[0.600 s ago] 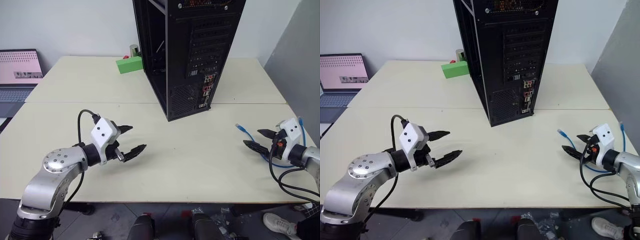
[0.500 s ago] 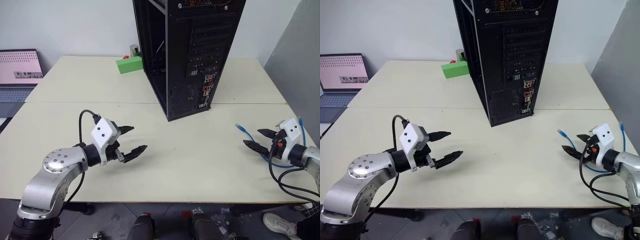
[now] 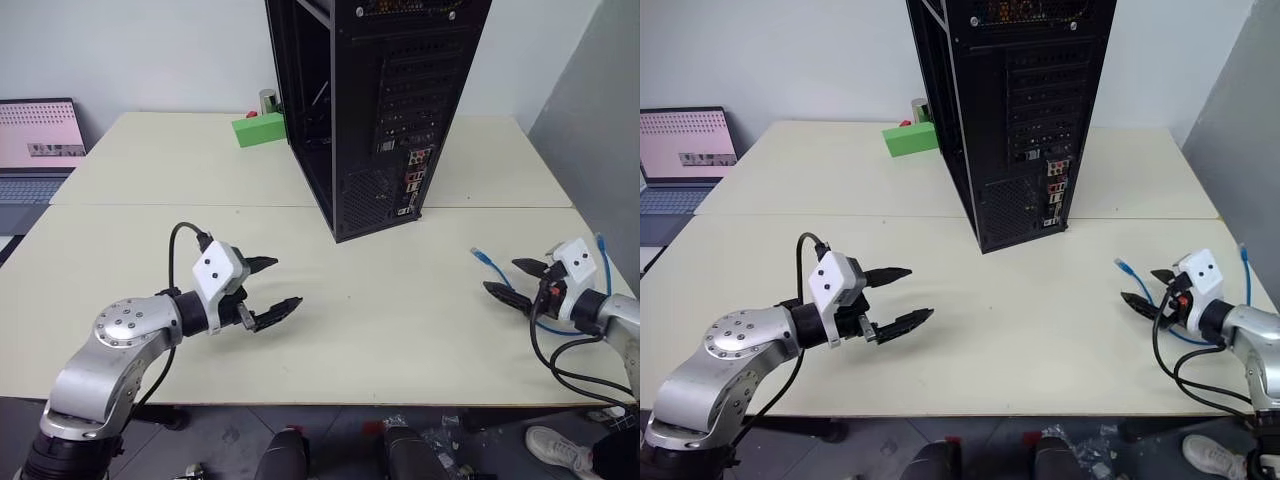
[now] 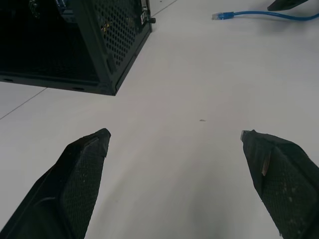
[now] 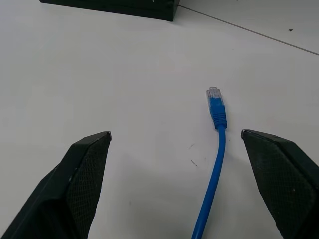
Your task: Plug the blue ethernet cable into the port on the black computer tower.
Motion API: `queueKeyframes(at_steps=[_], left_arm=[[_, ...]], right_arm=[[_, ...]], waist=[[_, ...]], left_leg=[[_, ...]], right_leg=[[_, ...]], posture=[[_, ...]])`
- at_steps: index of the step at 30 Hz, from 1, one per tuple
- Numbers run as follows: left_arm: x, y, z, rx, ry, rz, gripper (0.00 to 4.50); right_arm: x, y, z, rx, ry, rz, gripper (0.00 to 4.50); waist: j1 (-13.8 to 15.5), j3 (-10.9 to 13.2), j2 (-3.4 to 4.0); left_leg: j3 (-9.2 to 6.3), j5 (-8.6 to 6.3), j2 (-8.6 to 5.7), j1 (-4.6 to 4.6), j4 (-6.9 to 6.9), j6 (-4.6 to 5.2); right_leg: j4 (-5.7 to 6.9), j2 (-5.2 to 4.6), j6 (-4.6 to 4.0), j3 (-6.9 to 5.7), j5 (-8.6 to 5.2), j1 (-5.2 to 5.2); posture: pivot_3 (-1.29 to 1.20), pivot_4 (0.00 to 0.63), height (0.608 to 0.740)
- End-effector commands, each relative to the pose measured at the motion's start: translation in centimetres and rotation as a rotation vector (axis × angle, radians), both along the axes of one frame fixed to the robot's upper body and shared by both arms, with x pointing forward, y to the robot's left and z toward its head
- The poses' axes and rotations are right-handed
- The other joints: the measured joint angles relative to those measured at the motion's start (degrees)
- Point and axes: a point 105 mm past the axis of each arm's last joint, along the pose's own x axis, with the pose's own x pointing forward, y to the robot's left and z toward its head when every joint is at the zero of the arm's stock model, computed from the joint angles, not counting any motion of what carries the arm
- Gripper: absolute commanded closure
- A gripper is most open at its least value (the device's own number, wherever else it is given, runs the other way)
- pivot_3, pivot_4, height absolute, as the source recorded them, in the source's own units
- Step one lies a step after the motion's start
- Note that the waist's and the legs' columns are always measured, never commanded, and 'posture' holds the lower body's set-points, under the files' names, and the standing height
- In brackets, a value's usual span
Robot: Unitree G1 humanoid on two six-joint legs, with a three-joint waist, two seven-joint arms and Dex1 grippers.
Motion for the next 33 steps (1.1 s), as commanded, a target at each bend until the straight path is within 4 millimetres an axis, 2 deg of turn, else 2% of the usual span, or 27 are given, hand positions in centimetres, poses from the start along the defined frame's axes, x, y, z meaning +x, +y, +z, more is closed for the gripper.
queueKeyframes(at_steps=[1, 14, 19, 24, 27, 33], left_arm=[[0.0, -0.7, 0.8, 0.025, -0.051, -0.037, 0.0], [-0.1, -3.1, 0.5, 0.029, -0.034, -0.133, 0.0], [0.2, -4.8, 0.9, -0.001, -0.042, -0.199, 0.0], [0.8, -6.4, 2.1, -0.069, -0.066, -0.25, 0.0], [0.7, -7.1, 2.3, -0.092, -0.057, -0.282, 0.0], [0.6, -9.6, 2.0, -0.084, -0.048, -0.402, 0.0]], right_arm=[[0.7, 0.5, 0.9, -0.013, -0.043, 0.006, 0.07], [2.5, 0.3, 0.3, -0.028, -0.023, -0.031, 0.07], [4.5, 0.2, -0.5, 0.009, -0.004, -0.053, 0.07], [6.1, 0.2, -1.3, 0.005, 0.031, -0.047, 0.07], [6.5, -0.1, -1.6, 0.0, 0.046, -0.046, 0.07], [6.2, -1.0, -2.0, -0.004, 0.08, -0.046, 0.07]], waist=[[0.0, 0.0, 0.0], [0.1, 0.0, 0.0], [0.0, 0.0, 0.0], [0.1, 0.0, 0.0], [0.1, 0.0, 0.0], [0.2, 0.0, 0.0]], left_leg=[[0.0, 0.0, 0.0, 0.0, 0.0, 0.0], [0.0, 0.0, -0.01, 0.0, 0.01, 0.0], [0.01, 0.0, -0.01, 0.01, 0.02, 0.0], [0.01, 0.01, -0.01, 0.0, 0.03, 0.0], [0.01, 0.01, -0.02, -0.01, 0.05, -0.01], [-0.01, 0.01, -0.03, 0.0, 0.07, -0.01]], right_leg=[[0.0, 0.0, 0.0, 0.01, 0.0, 0.0], [0.01, 0.0, 0.0, 0.01, 0.0, 0.0], [0.02, 0.0, 0.0, 0.01, 0.01, 0.01], [0.02, 0.01, 0.0, -0.01, 0.01, 0.0], [0.02, 0.0, 0.0, -0.01, 0.01, 0.0], [0.02, -0.01, 0.0, -0.03, 0.02, 0.05]], posture=[[0.0, 0.15, 0.74], [0.0, 0.15, 0.74], [0.0, 0.15, 0.74], [0.0, 0.15, 0.74], [0.0, 0.15, 0.74], [0.0, 0.15, 0.74]])
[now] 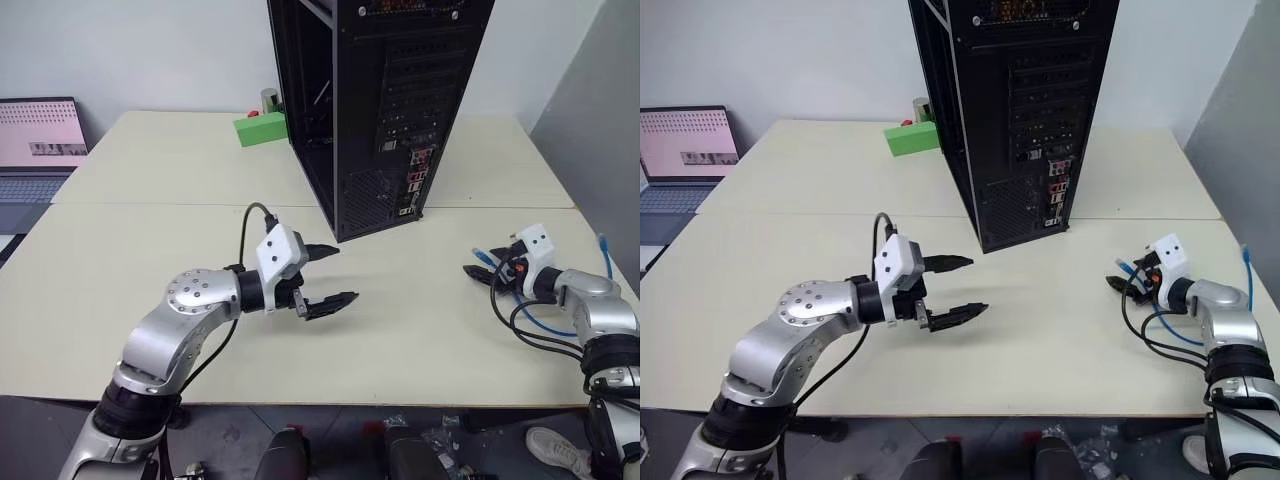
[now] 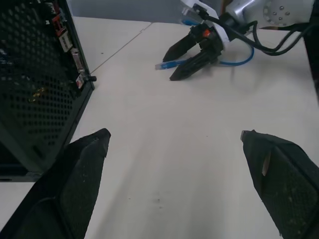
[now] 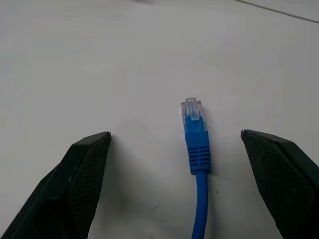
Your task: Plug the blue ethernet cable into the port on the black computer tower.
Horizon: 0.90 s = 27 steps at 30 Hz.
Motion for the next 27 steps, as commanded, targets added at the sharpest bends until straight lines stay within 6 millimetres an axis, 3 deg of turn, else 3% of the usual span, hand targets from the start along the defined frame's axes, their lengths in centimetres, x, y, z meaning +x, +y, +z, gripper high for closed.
queueKeyframes(at_steps=[1, 8, 23, 27], left_arm=[[-0.1, -1.8, 0.5, -0.002, -0.034, -0.091, 0.0], [0.6, -3.8, 0.3, -0.006, -0.045, -0.13, 0.0], [1.1, -3.6, -0.4, 0.013, -0.055, -0.121, 0.0], [1.6, -3.0, -1.0, 0.031, -0.048, -0.097, 0.0]], right_arm=[[-0.3, -1.0, 0.6, -0.008, -0.001, -0.002, 0.07], [-0.6, -1.3, 0.6, 0.005, 0.006, -0.007, 0.07], [-0.5, -0.7, 0.4, -0.035, 0.01, 0.03, 3.14], [-1.0, 1.9, 0.9, -0.119, -0.02, 0.187, 4.15]], waist=[[0.0, 0.0, 0.0], [0.0, 0.0, 0.0], [0.0, 0.0, 0.0], [-0.1, 0.0, 0.0]], left_leg=[[0.0, 0.0, -0.01, 0.01, 0.0, 0.0], [0.0, 0.0, -0.01, 0.01, 0.02, 0.0], [0.0, 0.0, -0.01, 0.02, 0.02, 0.0], [0.0, 0.0, -0.01, 0.02, 0.02, 0.0]], right_leg=[[0.0, -0.01, 0.0, 0.0, 0.0, 0.01], [0.0, 0.0, 0.0, 0.0, 0.0, 0.01], [0.0, 0.0, 0.0, 0.01, 0.0, 0.01], [0.01, 0.0, 0.0, 0.01, 0.0, 0.0]], posture=[[0.0, 0.15, 0.74], [0.0, 0.15, 0.74], [0.0, 0.15, 0.74], [0.0, 0.15, 0.74]])
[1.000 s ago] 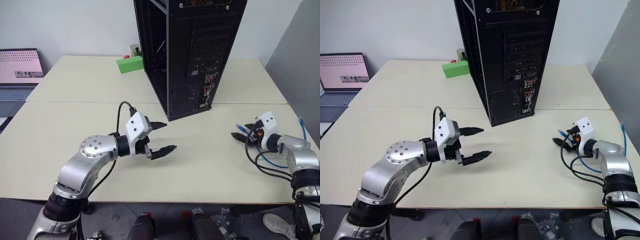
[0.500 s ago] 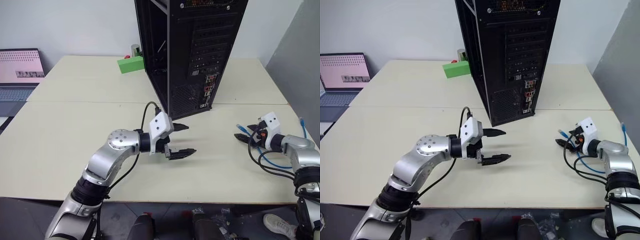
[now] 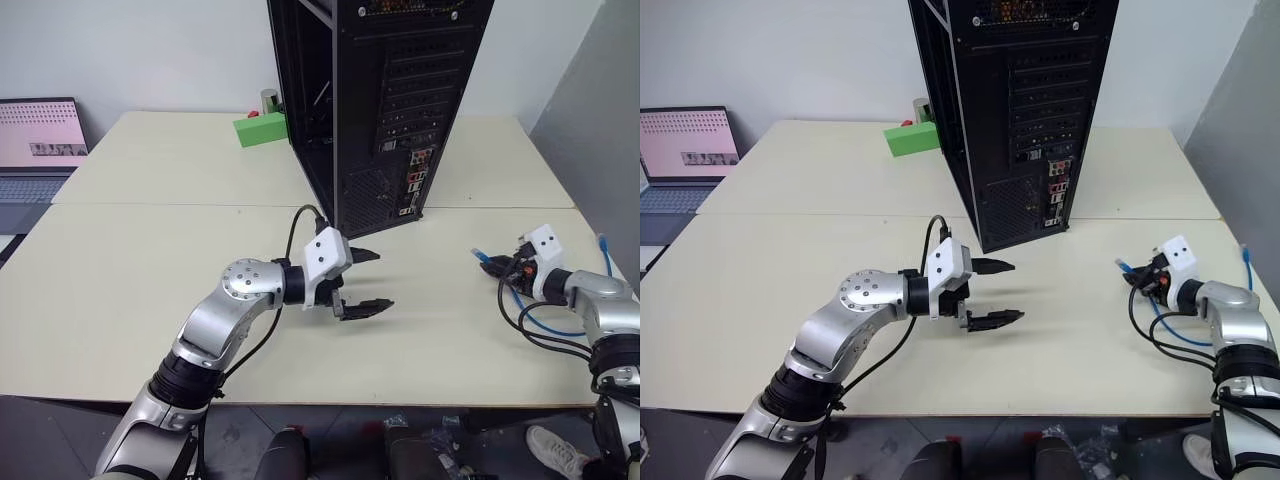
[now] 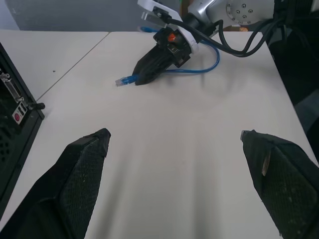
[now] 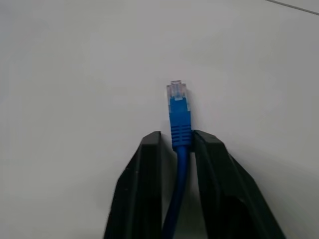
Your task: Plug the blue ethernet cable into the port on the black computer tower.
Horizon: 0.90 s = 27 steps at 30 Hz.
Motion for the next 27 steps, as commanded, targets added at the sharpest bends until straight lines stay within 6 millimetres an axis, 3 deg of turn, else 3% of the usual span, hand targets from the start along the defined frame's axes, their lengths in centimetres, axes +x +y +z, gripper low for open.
queueKeyframes(at_steps=[1, 5, 9, 14, 20, 27], left_arm=[[0.3, 0.4, 0.3, 0.0, -0.033, 0.009, 0.0], [0.8, 0.7, -0.2, 0.035, -0.043, 0.008, 0.0], [0.9, 0.9, -0.7, 0.086, -0.049, -0.022, 0.0], [1.1, 1.5, -1.4, 0.149, -0.058, -0.041, 0.0], [1.5, 1.8, -2.1, 0.199, -0.066, -0.065, 0.0], [1.5, 1.6, -2.2, 0.211, -0.066, -0.103, 0.0]], right_arm=[[-0.7, 2.8, 0.9, -0.118, -0.038, 0.188, 4.36], [-1.6, 6.3, 2.2, -0.115, -0.073, 0.334, 4.43], [-3.8, 11.2, 3.7, -0.113, -0.094, 0.539, 4.43], [-5.8, 14.4, 4.6, -0.098, -0.091, 0.667, 4.45], [-7.3, 16.8, 4.8, -0.091, -0.079, 0.765, 4.45], [-7.7, 17.9, 4.6, -0.093, -0.075, 0.808, 4.45]], waist=[[-0.1, 0.0, 0.0], [-0.2, 0.0, 0.0], [-0.2, 0.0, 0.0], [0.1, 0.0, 0.0], [0.1, 0.0, 0.0], [0.1, 0.0, 0.0]], left_leg=[[0.0, 0.0, 0.0, 0.0, 0.0, 0.0], [-0.01, 0.0, 0.0, -0.02, 0.0, 0.0], [-0.04, 0.0, 0.0, -0.03, 0.0, 0.0], [-0.07, 0.0, 0.0, -0.05, 0.0, 0.0], [-0.08, 0.0, -0.01, -0.06, 0.0, 0.0], [-0.09, 0.0, 0.0, -0.07, 0.0, 0.0]], right_leg=[[0.0, 0.01, 0.0, -0.01, 0.0, -0.01], [0.01, 0.01, 0.0, -0.01, 0.0, -0.02], [0.02, 0.01, 0.0, -0.03, 0.0, -0.03], [0.0, 0.01, 0.01, -0.06, 0.0, -0.03], [0.0, 0.01, 0.01, -0.08, 0.0, -0.04], [0.0, 0.01, 0.01, -0.09, 0.0, -0.05]], posture=[[0.0, 0.15, 0.74], [0.0, 0.15, 0.74], [0.0, 0.15, 0.74], [0.0, 0.15, 0.74], [0.0, 0.15, 0.74], [0.0, 0.15, 0.74]])
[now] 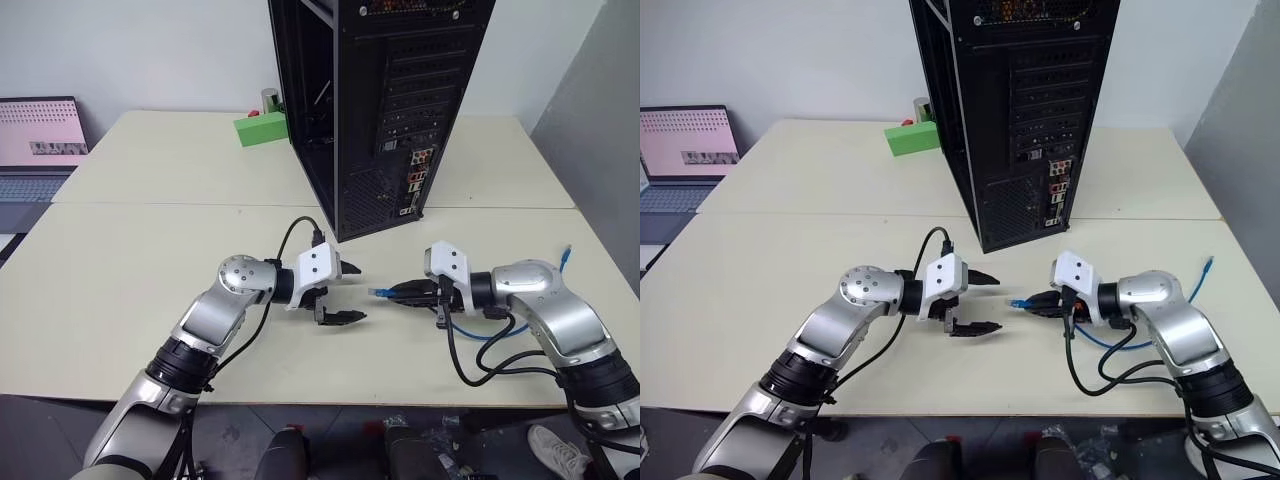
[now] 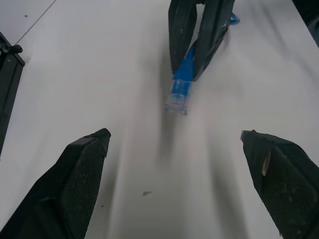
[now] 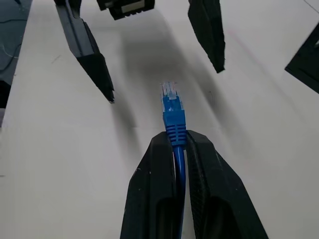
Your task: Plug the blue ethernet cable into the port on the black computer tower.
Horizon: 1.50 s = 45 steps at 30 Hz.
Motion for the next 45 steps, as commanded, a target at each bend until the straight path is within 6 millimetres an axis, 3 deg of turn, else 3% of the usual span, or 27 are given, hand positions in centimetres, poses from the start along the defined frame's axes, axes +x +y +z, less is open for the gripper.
queueKeyframes(at_steps=[1, 5, 26, 30, 32, 37, 38, 41, 45], left_arm=[[-0.1, -0.6, 0.9, -0.004, -0.036, -0.044, 0.0], [-0.2, -0.8, 0.6, 0.006, -0.031, -0.064, 0.0], [0.0, -1.6, 0.3, -0.004, -0.033, -0.079, 4.13], [-0.5, -1.3, -0.9, 0.033, -0.035, -0.096, 4.21], [-0.6, -1.1, -1.1, 0.034, -0.046, -0.099, 4.21], [-1.0, -0.9, -0.9, -0.001, -0.097, -0.121, 4.21], [-1.1, -0.9, -0.6, -0.018, -0.124, -0.122, 4.21], [-0.7, -1.2, 0.7, -0.091, -0.306, -0.101, 4.21], [-0.7, -0.8, 0.9, -0.066, -0.584, -0.134, 4.21]], right_arm=[[-0.3, 0.9, 1.2, 0.011, -0.043, 0.045, 4.45], [-0.3, 1.2, 1.3, 0.017, -0.042, 0.054, 4.45], [-0.4, 1.7, 1.3, 0.002, -0.047, 0.075, 4.46], [0.2, 1.3, 1.3, -0.001, -0.04, 0.062, 4.46], [0.2, 0.9, 1.4, -0.009, -0.031, 0.072, 3.75], [0.6, -0.4, 2.3, -0.04, -0.038, 0.085, 2.42], [0.6, -0.8, 2.5, -0.042, -0.033, 0.082, 2.33], [0.6, -1.8, 3.0, -0.002, 0.005, 0.043, 1.63], [0.1, -1.8, 3.7, 0.156, 0.131, -0.017, 0.77]], waist=[[0.0, 0.0, 0.0], [-0.1, 0.0, 0.0], [0.0, 0.0, 0.0], [-0.1, 0.0, 0.0], [0.0, 0.0, 0.0], [0.0, 0.0, 0.0], [0.0, 0.0, 0.0], [0.0, 0.0, 0.0], [0.0, 0.0, 0.0]], left_leg=[[0.0, 0.0, 0.0, 0.0, 0.0, 0.0], [0.0, 0.0, 0.0, 0.01, 0.0, 0.0], [-0.01, 0.0, 0.0, 0.0, 0.0, 0.0], [-0.02, 0.0, 0.0, 0.0, 0.0, 0.0], [-0.02, 0.0, 0.0, 0.0, 0.0, 0.0], [-0.03, 0.0, 0.01, 0.0, 0.0, 0.0], [-0.03, 0.0, 0.01, 0.0, 0.0, 0.0], [-0.02, 0.0, 0.0, 0.0, 0.0, 0.0], [-0.04, 0.0, 0.02, 0.01, 0.01, 0.0]], right_leg=[[0.0, 0.0, 0.0, 0.0, 0.0, 0.0], [0.0, 0.0, 0.0, 0.0, 0.0, 0.0], [0.01, 0.0, 0.0, -0.01, 0.0, 0.0], [0.01, 0.0, 0.0, -0.02, 0.0, 0.0], [0.01, 0.0, 0.0, -0.02, 0.0, -0.01], [0.0, 0.0, 0.0, -0.03, 0.0, -0.01], [0.0, 0.0, 0.0, -0.03, 0.0, -0.01], [-0.01, -0.01, 0.0, -0.02, 0.0, 0.0], [0.0, -0.01, -0.01, -0.02, 0.01, 0.01]], posture=[[0.0, 0.15, 0.74], [0.0, 0.15, 0.74], [0.0, 0.15, 0.74], [0.0, 0.15, 0.74], [0.0, 0.15, 0.74], [0.0, 0.15, 0.74], [0.0, 0.15, 0.74], [0.0, 0.15, 0.74], [0.0, 0.15, 0.74]])
